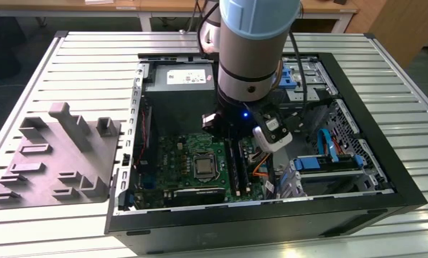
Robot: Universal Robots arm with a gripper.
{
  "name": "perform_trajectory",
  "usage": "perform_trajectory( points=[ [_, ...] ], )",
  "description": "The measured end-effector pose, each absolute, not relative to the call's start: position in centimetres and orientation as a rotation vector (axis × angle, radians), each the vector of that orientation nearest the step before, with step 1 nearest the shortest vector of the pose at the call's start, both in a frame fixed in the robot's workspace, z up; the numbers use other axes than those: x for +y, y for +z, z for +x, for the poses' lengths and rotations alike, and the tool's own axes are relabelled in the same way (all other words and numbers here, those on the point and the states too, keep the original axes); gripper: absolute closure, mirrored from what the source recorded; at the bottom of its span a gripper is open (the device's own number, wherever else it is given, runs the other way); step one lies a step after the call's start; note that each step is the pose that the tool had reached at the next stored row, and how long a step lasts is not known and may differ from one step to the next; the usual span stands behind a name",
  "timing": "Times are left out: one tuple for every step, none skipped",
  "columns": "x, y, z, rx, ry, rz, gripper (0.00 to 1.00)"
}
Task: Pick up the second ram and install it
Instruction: 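Press down the second ram until it locks into place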
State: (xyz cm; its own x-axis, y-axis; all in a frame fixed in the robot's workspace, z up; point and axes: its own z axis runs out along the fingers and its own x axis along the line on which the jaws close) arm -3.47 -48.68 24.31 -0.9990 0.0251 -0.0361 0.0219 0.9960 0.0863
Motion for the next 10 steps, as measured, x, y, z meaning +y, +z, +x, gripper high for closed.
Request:
perform_trajectory(
  points=[
    [-48.5,24.3,-3.5,3.101,0.134,0.037,0.9],
    [-48.3,24.2,-3.5,3.101,0.134,0.037,0.9],
    [-48.1,24.2,-3.5,3.101,0.135,0.036,0.9],
    [-47.9,24.2,-3.5,3.101,0.135,0.036,0.9],
    [-47.7,24.1,-3.5,3.101,0.135,0.036,0.9],
    [-47.5,24.1,-3.5,3.101,0.135,0.037,0.9],
    [-47.4,24.1,-3.5,3.101,0.135,0.036,0.9],
    [-47.2,24.1,-3.5,3.101,0.135,0.037,0.9],
    [-47.0,24.0,-3.5,3.101,0.135,0.037,0.9],
    [-46.8,24.0,-3.5,3.101,0.135,0.036,0.9]
  ],
)
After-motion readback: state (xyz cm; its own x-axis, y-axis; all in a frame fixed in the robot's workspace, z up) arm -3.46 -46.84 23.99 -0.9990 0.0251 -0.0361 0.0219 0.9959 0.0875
